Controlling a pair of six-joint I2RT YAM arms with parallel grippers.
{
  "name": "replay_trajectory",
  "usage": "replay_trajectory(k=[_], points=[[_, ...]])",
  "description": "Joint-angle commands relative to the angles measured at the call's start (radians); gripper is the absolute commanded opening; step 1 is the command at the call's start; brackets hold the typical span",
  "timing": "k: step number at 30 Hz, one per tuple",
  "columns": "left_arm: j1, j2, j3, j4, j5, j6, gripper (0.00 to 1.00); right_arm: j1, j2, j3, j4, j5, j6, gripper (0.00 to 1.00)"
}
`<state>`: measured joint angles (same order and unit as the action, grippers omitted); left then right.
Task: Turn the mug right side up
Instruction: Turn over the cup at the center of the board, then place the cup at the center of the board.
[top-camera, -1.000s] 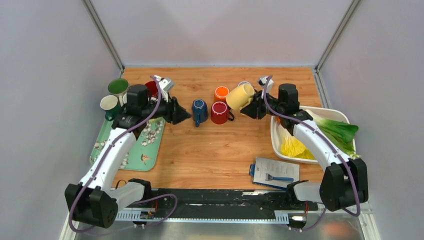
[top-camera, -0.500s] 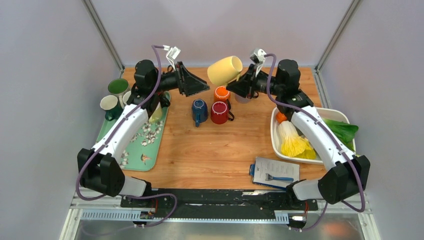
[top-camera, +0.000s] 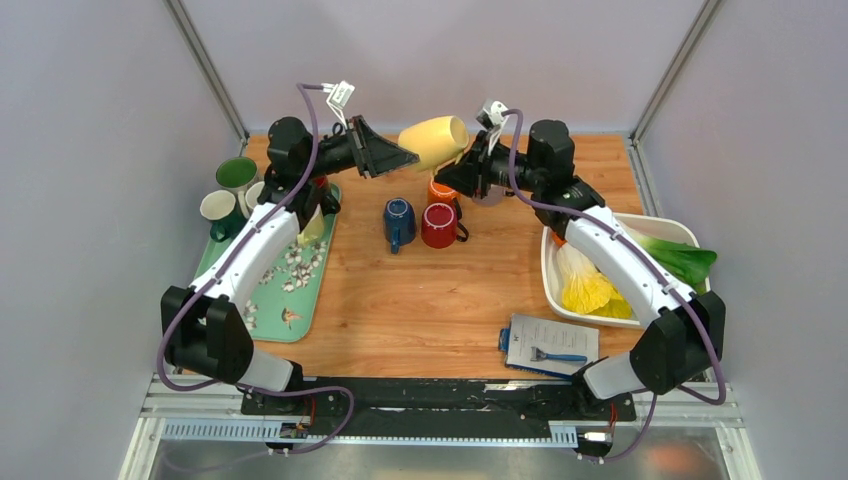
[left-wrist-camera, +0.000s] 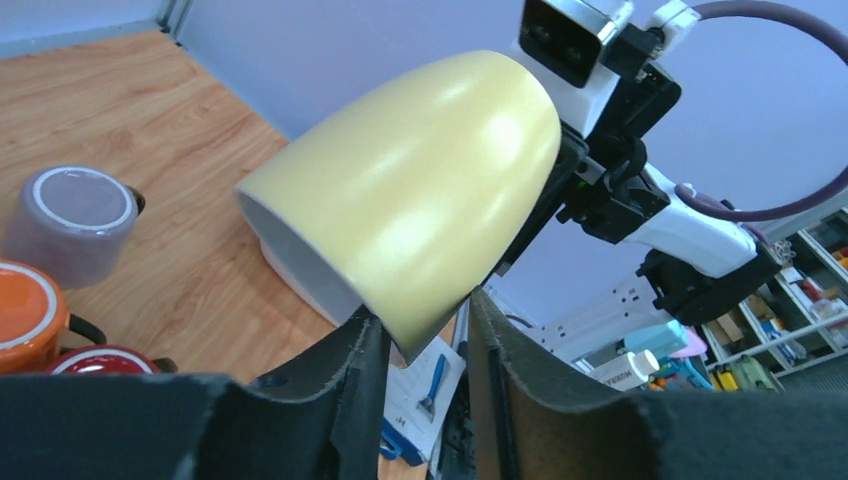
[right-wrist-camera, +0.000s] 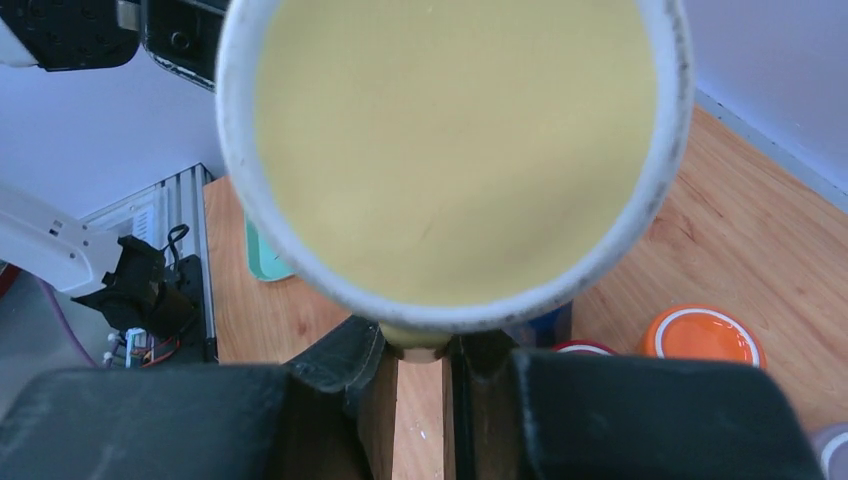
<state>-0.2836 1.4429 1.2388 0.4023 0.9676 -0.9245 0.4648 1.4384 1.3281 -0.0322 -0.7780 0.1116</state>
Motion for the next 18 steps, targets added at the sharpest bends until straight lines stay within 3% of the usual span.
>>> replay_trajectory(k=[1, 5, 12, 17, 18], points=[[-0.017, -0.003, 0.032, 0.129, -0.001, 0.002, 0.29, 0.067, -0.004, -0.008, 0.045, -0.009, -0.020, 0.12], [-0.016, -0.018, 0.009, 0.132, 0.012, 0.019, 0.02, 0.067, 0.004, -0.058, 0.046, 0.025, -0.017, 0.28], [-0.015, -0.061, -0.025, 0.077, 0.044, 0.098, 0.00, 0.067, -0.033, -0.138, 0.036, -0.001, -0.069, 0.71], [-0.014, -0.087, -0.035, -0.099, 0.086, 0.258, 0.00, 0.062, -0.110, -0.218, -0.040, 0.000, -0.144, 0.82], [-0.013, -0.099, -0.034, -0.194, 0.091, 0.339, 0.00, 0.056, -0.126, -0.234, -0.054, -0.001, -0.155, 0.84]])
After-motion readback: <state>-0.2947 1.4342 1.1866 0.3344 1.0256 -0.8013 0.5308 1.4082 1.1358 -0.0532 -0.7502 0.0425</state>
